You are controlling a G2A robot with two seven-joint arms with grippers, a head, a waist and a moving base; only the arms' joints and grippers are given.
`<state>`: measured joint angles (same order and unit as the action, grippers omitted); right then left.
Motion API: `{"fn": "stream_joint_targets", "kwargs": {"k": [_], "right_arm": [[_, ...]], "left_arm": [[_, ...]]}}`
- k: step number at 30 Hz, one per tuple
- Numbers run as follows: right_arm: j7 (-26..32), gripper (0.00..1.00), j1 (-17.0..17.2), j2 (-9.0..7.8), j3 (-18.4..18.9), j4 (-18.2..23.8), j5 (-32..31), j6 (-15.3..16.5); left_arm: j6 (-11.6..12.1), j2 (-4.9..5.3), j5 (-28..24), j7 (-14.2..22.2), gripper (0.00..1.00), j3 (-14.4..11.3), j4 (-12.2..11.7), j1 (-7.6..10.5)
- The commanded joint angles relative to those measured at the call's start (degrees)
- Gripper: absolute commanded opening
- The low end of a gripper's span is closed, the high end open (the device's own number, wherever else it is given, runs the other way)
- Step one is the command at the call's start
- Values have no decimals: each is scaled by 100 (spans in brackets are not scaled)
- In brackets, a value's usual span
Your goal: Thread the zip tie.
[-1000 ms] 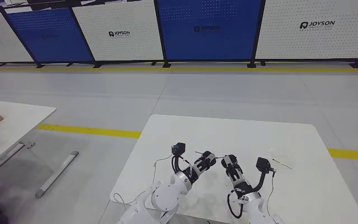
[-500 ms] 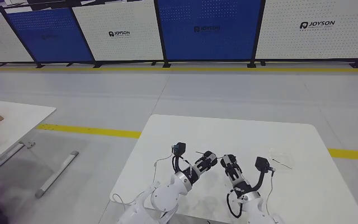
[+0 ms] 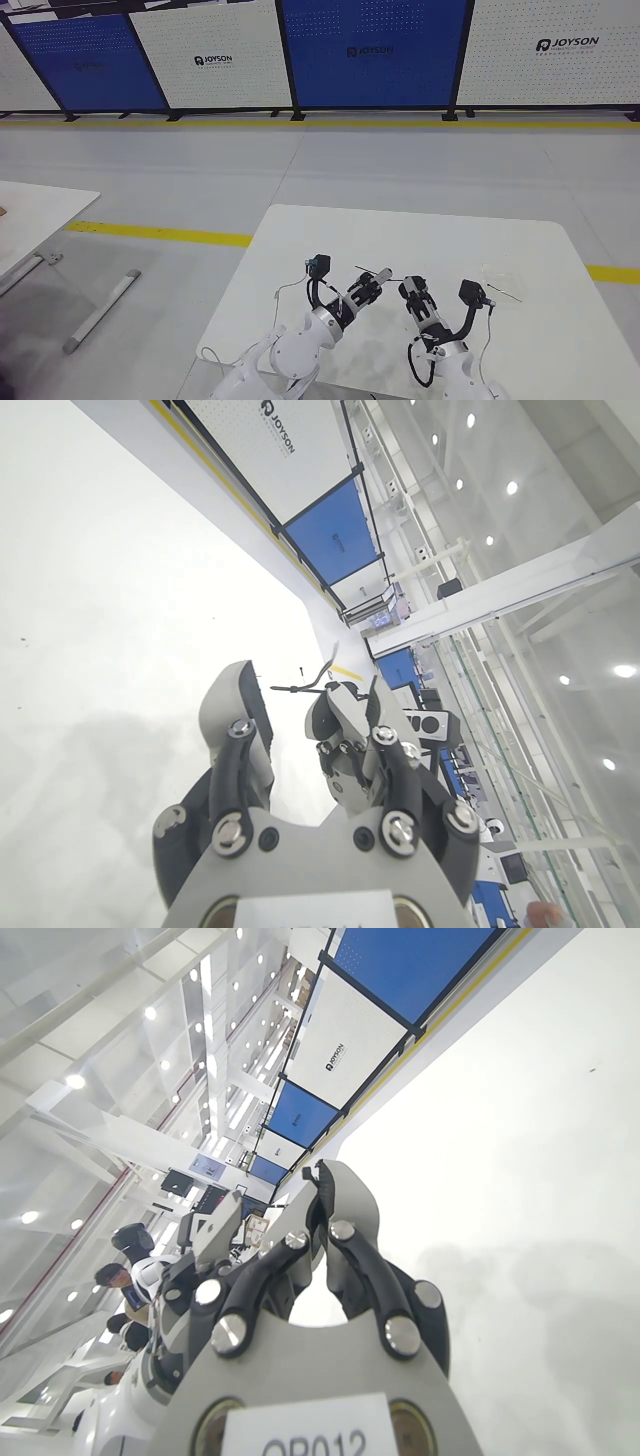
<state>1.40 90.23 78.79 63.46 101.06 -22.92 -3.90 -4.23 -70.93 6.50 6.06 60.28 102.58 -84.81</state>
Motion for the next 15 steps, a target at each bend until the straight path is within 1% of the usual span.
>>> {"fn": "stream_joint_targets", "kwargs": {"k": [1,5,9,10,12,13,15], "right_arm": [[-10,0,12,-1,9,11,-22,-18],[-5,0,21,-1,13,26,-40,-14],[6,0,26,0,7,37,-53,-3],[8,0,26,1,6,38,-55,-1],[10,0,24,2,6,37,-61,4],[8,0,25,2,5,36,-61,6],[2,0,26,4,3,33,-66,10]], "left_arm": [[10,2,1,-35,42,22,10,-16],[16,4,5,-48,34,42,13,-28],[13,3,11,-45,20,43,5,-29],[12,2,6,-44,18,43,1,-29],[11,2,2,-40,9,47,-9,-25],[10,2,2,-37,6,49,-13,-23],[11,2,-2,-27,6,57,-20,-21]]}}
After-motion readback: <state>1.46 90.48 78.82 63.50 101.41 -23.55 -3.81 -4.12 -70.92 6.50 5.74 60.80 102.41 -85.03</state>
